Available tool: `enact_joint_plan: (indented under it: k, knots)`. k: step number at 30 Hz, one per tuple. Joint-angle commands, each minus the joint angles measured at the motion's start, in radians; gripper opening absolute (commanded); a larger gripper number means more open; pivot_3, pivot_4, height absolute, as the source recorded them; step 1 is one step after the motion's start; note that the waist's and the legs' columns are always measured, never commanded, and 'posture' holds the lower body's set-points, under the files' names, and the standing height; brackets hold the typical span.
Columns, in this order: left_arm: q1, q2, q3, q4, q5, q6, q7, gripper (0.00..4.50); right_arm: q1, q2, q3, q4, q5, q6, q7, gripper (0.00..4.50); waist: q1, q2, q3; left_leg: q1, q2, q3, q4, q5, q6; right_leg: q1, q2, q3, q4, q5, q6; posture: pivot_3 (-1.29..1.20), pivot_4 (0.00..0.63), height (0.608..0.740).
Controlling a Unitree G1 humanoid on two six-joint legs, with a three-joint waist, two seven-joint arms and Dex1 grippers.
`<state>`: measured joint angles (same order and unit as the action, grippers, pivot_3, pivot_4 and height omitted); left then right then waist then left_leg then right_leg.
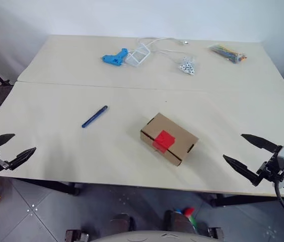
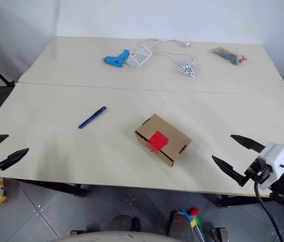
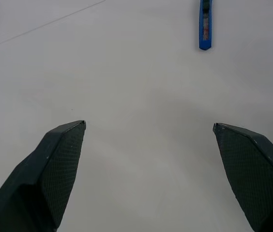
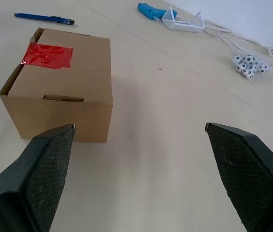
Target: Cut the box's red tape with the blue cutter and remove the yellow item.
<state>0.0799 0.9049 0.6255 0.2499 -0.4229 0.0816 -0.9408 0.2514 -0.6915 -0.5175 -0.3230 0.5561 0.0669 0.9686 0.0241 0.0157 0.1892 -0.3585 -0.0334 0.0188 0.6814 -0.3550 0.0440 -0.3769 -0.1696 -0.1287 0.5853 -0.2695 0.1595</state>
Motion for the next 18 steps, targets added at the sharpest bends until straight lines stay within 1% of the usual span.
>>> enact_joint_plan:
  k: [1, 4, 7, 8, 10, 11, 12, 13, 14, 15, 16, 18]
  knots:
    - [-0.002, -0.006, 0.007, -0.008, 0.010, -0.036, 0.004, 4.48, -0.003, 0.008, -0.006, -0.005, 0.004, -0.020, -0.002, 4.50, -0.001, 0.000, 0.000, 0.000, 0.000, 0.000, 0.000, 0.000, 0.000, 0.000, 0.000, 0.000, 0.000, 0.000, 0.000, 0.00, 0.150, 0.740]
    - [-0.002, -0.009, 0.005, -0.013, -0.006, 0.008, 0.018, 4.48, -0.002, 0.005, 0.005, -0.006, 0.018, -0.004, 0.005, 4.50, -0.001, 0.000, 0.000, 0.000, 0.001, 0.001, 0.000, -0.001, 0.000, 0.000, 0.001, 0.000, -0.001, 0.000, 0.000, 0.00, 0.150, 0.740]
    - [0.007, 0.022, -0.015, -0.059, -0.032, 0.060, -0.046, 4.48, 0.025, -0.023, 0.013, -0.056, 0.067, 0.054, 0.037, 4.50, -0.001, 0.000, 0.000, 0.000, 0.001, 0.001, 0.000, -0.001, 0.000, 0.000, 0.001, 0.000, -0.001, 0.000, 0.000, 0.00, 0.150, 0.740]
    - [-0.004, 0.031, -0.036, -0.090, -0.044, 0.081, -0.072, 4.30, 0.049, -0.041, 0.019, -0.088, 0.083, 0.089, 0.053, 4.32, 0.000, 0.000, 0.000, 0.000, 0.001, 0.001, 0.000, -0.001, 0.000, 0.000, 0.001, 0.000, -0.001, 0.000, 0.000, 0.00, 0.150, 0.740]
    - [-0.063, 0.032, -0.108, -0.138, -0.044, 0.110, -0.091, 3.88, 0.096, -0.080, 0.050, -0.145, 0.085, 0.139, 0.087, 3.91, 0.004, 0.000, 0.000, 0.000, 0.001, 0.001, 0.000, -0.002, 0.001, 0.000, 0.001, 0.000, -0.001, 0.000, 0.000, 0.00, 0.150, 0.740]
    - [-0.090, 0.026, -0.134, -0.150, -0.040, 0.115, -0.089, 3.56, 0.109, -0.094, 0.063, -0.161, 0.082, 0.156, 0.093, 3.54, 0.009, 0.000, 0.000, 0.000, 0.001, 0.001, 0.001, -0.002, 0.001, 0.000, 0.001, 0.000, -0.001, 0.000, 0.000, 0.00, 0.150, 0.740]
    - [-0.143, 0.006, -0.191, -0.152, -0.017, 0.103, -0.087, 3.25, 0.113, -0.104, 0.094, -0.184, 0.081, 0.226, 0.046, 3.20, 0.014, 0.000, 0.000, 0.000, 0.001, 0.001, 0.001, -0.002, 0.001, 0.001, 0.001, 0.000, -0.001, 0.000, 0.000, 0.00, 0.150, 0.740]
    - [-0.209, -0.019, -0.263, -0.148, 0.020, 0.081, -0.086, 2.84, 0.095, -0.093, 0.129, -0.201, 0.086, 0.287, -0.018, 2.77, 0.014, -0.001, -0.001, 0.000, 0.001, 0.001, 0.001, -0.002, 0.001, 0.001, 0.001, 0.001, -0.001, 0.000, 0.000, 0.00, 0.150, 0.740]
    - [-0.253, -0.033, -0.313, -0.143, 0.044, 0.066, -0.086, 2.56, 0.080, -0.083, 0.152, -0.214, 0.089, 0.330, -0.063, 2.45, 0.014, -0.001, -0.001, 0.000, 0.001, 0.001, 0.001, -0.003, -0.003, 0.001, 0.001, 0.002, -0.001, 0.000, 0.000, 0.00, 0.150, 0.740]
    - [-0.330, -0.066, -0.374, -0.133, 0.067, 0.058, -0.079, 2.38, 0.061, -0.078, 0.184, -0.218, 0.073, 0.365, -0.102, 2.24, 0.015, -0.001, -0.001, 0.001, 0.001, 0.002, 0.001, -0.004, -0.003, 0.001, 0.001, 0.002, -0.001, 0.000, 0.000, 0.00, 0.150, 0.740]
    - [-0.418, -0.110, -0.434, -0.119, 0.093, 0.065, -0.058, 2.08, 0.041, -0.080, 0.227, -0.210, 0.019, 0.355, -0.113, 1.91, 0.019, -0.001, 0.000, 0.002, 0.001, 0.003, 0.001, -0.004, -0.004, 0.001, 0.001, 0.003, 0.000, 0.000, 0.000, 0.00, 0.150, 0.740]
    - [-0.543, -0.181, -0.518, -0.090, 0.134, 0.070, -0.034, 1.45, 0.014, -0.091, 0.290, -0.188, -0.062, 0.342, -0.128, 1.22, 0.023, -0.002, 0.000, 0.001, 0.000, 0.004, 0.002, -0.003, -0.003, 0.000, 0.001, 0.003, 0.000, 0.000, 0.000, 0.00, 0.150, 0.740]
